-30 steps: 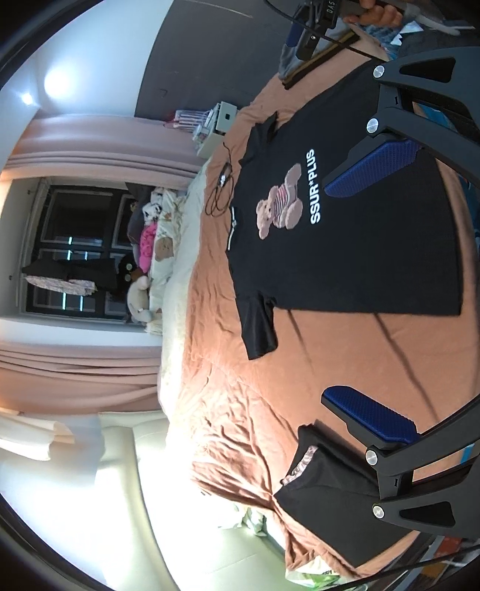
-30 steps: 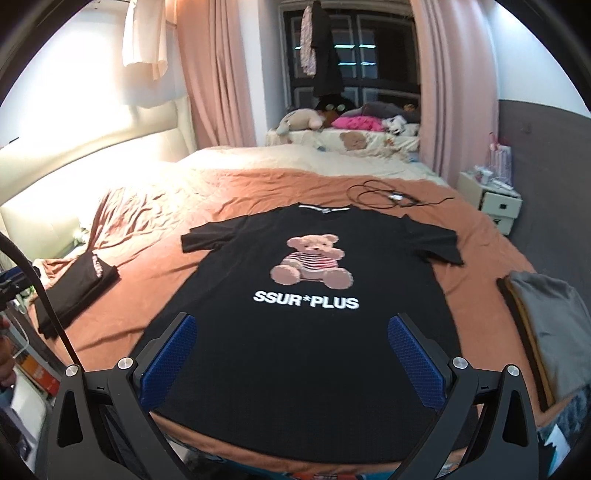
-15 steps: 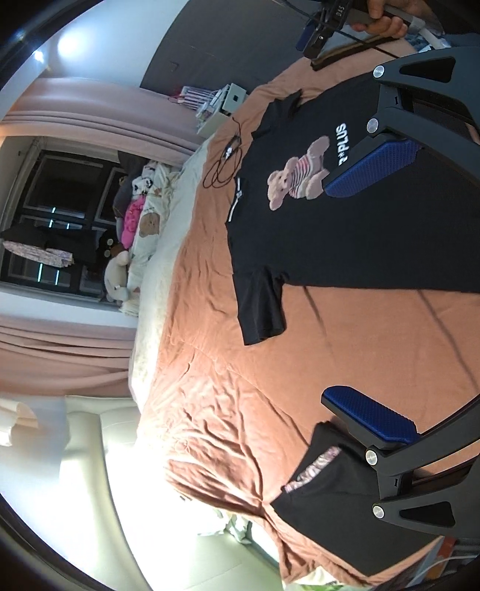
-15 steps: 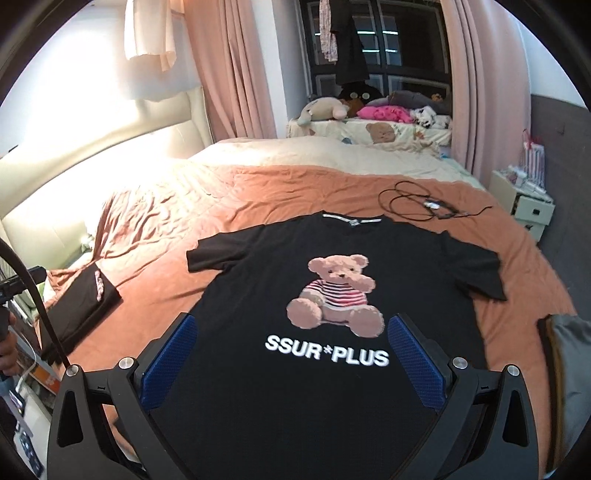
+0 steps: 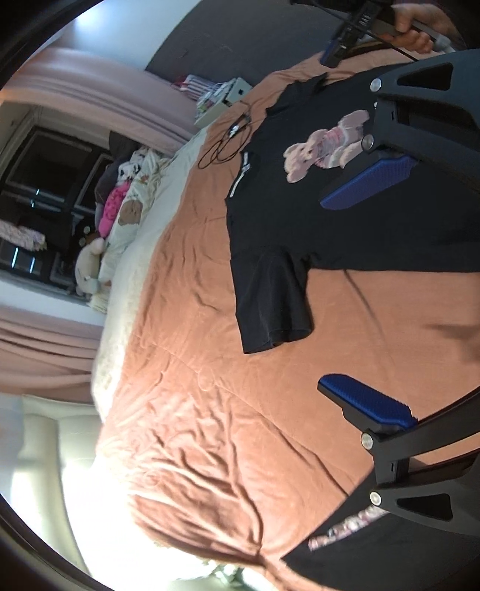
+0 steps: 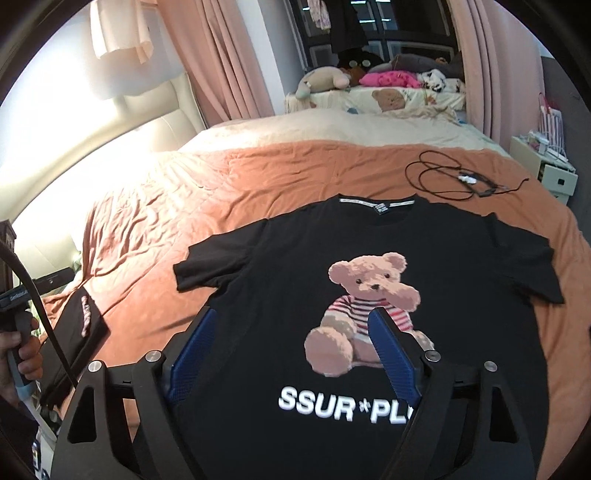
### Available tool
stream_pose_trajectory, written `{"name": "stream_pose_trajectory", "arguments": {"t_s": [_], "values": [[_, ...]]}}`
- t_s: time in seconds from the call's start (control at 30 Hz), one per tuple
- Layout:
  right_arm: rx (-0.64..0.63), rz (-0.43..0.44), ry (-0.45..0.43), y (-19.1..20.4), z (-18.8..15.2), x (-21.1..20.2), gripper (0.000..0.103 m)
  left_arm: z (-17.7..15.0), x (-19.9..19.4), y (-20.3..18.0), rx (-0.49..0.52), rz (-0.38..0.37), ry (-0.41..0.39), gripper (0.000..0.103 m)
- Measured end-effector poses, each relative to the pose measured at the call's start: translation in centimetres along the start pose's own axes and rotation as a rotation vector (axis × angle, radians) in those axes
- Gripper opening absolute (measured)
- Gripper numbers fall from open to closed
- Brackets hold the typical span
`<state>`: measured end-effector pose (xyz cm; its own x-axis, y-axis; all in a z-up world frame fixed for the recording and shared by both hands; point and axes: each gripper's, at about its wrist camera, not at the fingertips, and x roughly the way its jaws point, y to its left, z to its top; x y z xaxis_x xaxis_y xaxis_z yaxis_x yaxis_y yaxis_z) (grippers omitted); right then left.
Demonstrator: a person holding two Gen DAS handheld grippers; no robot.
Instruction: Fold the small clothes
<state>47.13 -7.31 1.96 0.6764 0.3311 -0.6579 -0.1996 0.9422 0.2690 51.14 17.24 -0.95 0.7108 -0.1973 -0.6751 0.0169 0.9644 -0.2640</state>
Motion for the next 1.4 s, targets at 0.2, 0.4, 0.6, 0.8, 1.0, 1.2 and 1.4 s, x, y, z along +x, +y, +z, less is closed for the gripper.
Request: {"name": "stream_pose_trajectory", "arguments": {"t_s": [0.2,0.4,0.6,0.8,1.0,1.2,1.4], "values": [[-0.001,0.03,0.044,-0.1,2.4,5.6,0.072,2.1,5.5,2.6,-0.082,-0.013,0.046,0.07],[-0.009,0.063,0.088,0.4,3.7,10.9,0.06,3.5,10.9,4.3,-0.141,-0.045,0.094,0.068],[0.01,0.102,0.124,0.5,4.4,15.9,0.051,3.8,15.8,6.3,-0.208,-0.061,0.148,0.068],[0.078,0.153,0.167,0.6,5.0,20.7,0.031,4.2,20.0,6.8,-0.206,-0.055,0.197,0.074],[0.163,0.19,0.224,0.3,5.4,26.0,0.015,4.2,23.6,7.4,-0.224,-0.062,0.26,0.074],[0.247,0.223,0.267,-0.1,5.5,30.1,0.007,4.0,25.6,7.9,-0.269,-0.12,0.279,0.074],[0.318,0.248,0.282,-0.6,5.5,32.6,0.002,4.8,26.5,8.3,-0.308,-0.16,0.269,0.044]]}}
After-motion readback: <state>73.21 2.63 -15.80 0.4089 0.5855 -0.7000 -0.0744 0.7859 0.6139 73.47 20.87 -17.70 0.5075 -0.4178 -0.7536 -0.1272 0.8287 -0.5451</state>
